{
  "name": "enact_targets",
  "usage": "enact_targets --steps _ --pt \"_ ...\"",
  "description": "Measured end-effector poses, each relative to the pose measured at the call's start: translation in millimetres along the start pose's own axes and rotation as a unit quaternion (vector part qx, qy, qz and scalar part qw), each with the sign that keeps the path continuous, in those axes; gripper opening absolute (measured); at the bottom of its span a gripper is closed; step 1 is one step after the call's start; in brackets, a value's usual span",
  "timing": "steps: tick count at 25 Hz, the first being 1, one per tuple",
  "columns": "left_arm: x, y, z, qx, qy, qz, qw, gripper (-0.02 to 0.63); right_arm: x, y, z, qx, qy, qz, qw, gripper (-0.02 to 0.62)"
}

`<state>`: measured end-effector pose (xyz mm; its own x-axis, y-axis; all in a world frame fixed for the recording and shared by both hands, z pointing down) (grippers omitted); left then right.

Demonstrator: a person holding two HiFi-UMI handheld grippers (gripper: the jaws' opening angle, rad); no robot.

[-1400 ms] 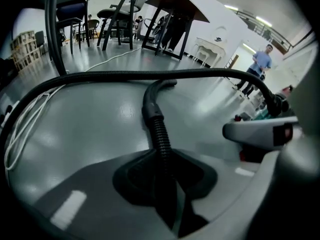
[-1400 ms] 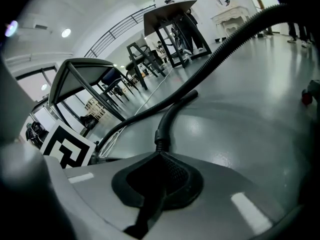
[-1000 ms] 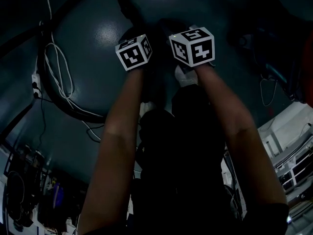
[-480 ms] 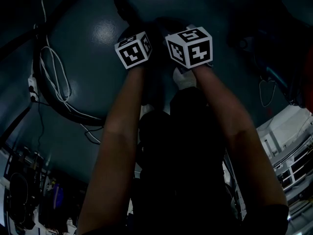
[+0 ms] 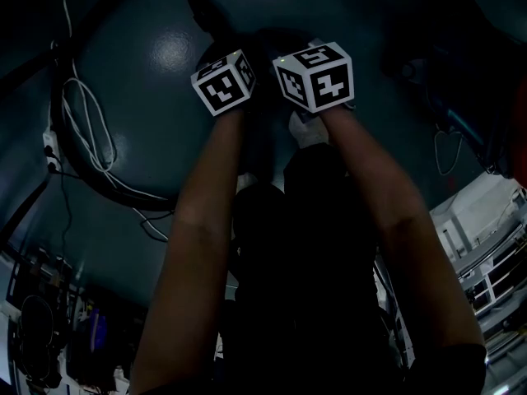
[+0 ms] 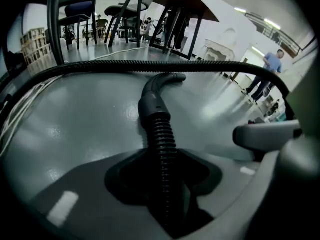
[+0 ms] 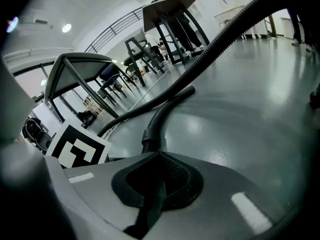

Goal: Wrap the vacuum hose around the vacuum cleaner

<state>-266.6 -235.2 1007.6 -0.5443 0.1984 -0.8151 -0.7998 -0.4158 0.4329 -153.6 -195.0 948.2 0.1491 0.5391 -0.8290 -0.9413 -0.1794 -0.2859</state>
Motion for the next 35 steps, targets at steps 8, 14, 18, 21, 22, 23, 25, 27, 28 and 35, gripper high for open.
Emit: enact_targets --steps 8,14,18,21,22,23,25,27,28,35 --pt "42 -13 6 0.047 0.034 0.040 0.9975 0.178 33 13 -9 -0.011 0.010 0.004 1.000 -0.005" --pt "91 -39 -12 0.024 0.053 0.069 0.9959 0.176 72 42 -37 -0.022 0.002 -0.001 1.000 -0.005" --pt "118 -49 -28 0.020 0.060 0.074 0.9952 0.176 97 55 -60 -0.014 -0.005 -0.003 1.000 -0.005" --pt "139 -53 -37 0.018 0.063 0.073 0.9952 0.176 112 60 -75 -0.014 -0.008 -0.001 1.000 -0.005" --pt "146 -55 -39 0.017 0.064 0.074 0.9951 0.176 118 62 -79 -0.013 -0.008 -0.001 1.000 -0.005" --pt "154 -58 -41 0.017 0.066 0.074 0.9949 0.176 123 63 -83 -0.012 -0.007 0.000 1.000 -0.005" --pt "171 -66 -43 0.015 0.069 0.077 0.9945 0.176 137 66 -92 -0.010 -0.007 0.002 1.000 -0.005" --pt "188 -76 -46 0.009 0.071 0.081 0.9942 0.175 154 70 -102 -0.010 -0.009 0.001 1.000 -0.005" --pt "197 -81 -48 0.005 0.071 0.081 0.9941 0.175 162 73 -107 -0.008 -0.010 0.000 1.000 -0.005" --pt "252 -106 -72 -0.034 0.065 0.084 0.9937 0.175 213 93 -136 0.018 -0.009 -0.009 1.000 -0.005"
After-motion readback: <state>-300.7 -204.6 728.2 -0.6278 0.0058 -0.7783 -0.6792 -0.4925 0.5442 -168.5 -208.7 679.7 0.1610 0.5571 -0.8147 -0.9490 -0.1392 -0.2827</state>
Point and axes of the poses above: the fingertips, and each gripper's own axes: x backward along the fingers, y to its left, z out of its underside, the point moved 6 cm from there along x, backward along the fingers, and after that the axes turned 14 degrees about z, right-handed, at the moved point
